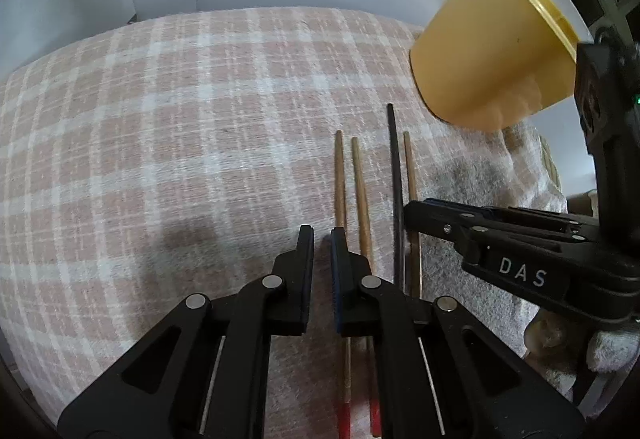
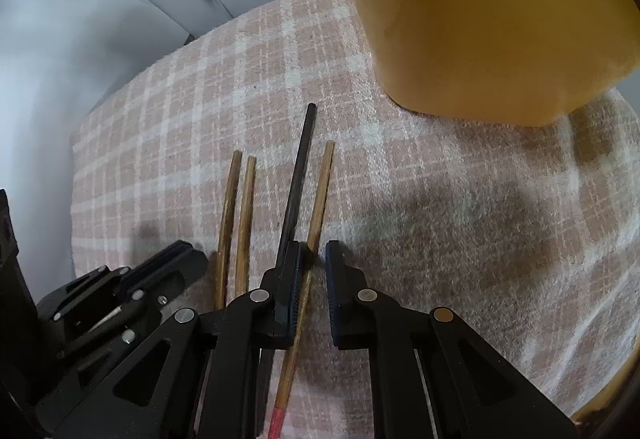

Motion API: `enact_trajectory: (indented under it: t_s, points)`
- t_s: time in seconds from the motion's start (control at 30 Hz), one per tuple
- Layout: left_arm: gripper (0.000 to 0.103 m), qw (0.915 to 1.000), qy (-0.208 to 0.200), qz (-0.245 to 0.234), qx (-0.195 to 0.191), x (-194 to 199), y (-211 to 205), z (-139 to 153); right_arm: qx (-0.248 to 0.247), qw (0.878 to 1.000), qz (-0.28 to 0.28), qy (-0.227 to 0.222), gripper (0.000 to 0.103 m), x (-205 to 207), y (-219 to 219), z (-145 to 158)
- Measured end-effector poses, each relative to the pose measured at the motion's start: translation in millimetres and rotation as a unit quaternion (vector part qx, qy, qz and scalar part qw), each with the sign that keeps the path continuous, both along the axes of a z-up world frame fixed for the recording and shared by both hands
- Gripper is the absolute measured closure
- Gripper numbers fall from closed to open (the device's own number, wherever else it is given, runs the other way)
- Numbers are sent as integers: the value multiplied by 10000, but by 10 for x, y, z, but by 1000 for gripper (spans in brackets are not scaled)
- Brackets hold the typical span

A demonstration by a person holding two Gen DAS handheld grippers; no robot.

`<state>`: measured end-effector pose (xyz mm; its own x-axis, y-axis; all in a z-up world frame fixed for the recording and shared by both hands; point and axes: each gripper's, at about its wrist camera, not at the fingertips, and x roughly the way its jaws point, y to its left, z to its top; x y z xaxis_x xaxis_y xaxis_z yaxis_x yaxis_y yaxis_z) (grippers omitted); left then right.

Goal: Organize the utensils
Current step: 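Close the left tool on a wooden chopstick while the right grasps another wooden chopstick, then lift both wooden chopsticks and carry them above the yellow container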

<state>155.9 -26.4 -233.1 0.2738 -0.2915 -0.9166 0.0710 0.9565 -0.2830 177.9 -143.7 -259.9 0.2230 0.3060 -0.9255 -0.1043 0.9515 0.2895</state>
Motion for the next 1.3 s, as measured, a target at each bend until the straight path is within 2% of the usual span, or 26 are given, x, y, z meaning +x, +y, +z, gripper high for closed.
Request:
enact_trajectory:
  t_s: [0.23, 0.37, 0.6, 0.7, 0.83, 1.0, 1.17, 1.3]
  points:
    - [98, 9999, 55, -99, 80, 70, -338, 34, -69, 9999, -33, 85, 95, 87, 10, 5]
    - [96, 9999, 74, -51, -133, 196, -305, 88, -151, 9998, 9, 95, 95, 102, 38, 10]
    - [95, 9996, 149, -101, -227, 242, -295, 51, -101, 9999, -20, 136, 95, 103, 63, 4]
    - [95, 9995, 186, -253, 26, 255, -301, 11, -51, 9999, -14, 157, 95, 121, 30, -5]
    - [95, 9994, 174, -284, 50, 182, -439, -110, -53, 9999, -8, 159, 95, 123, -49, -5]
    - [95, 9985, 157, -431, 298, 339, -582, -163, -160, 9998, -23, 114, 95, 171, -32, 7]
    - [99, 9993, 209, -317, 70, 415, -552, -150, -398, 9992, 103, -2, 97, 210, 64, 51]
    - [99, 9996, 145, -107, -201, 393, -382, -48, -188, 9998, 54, -16, 98, 197, 18, 103]
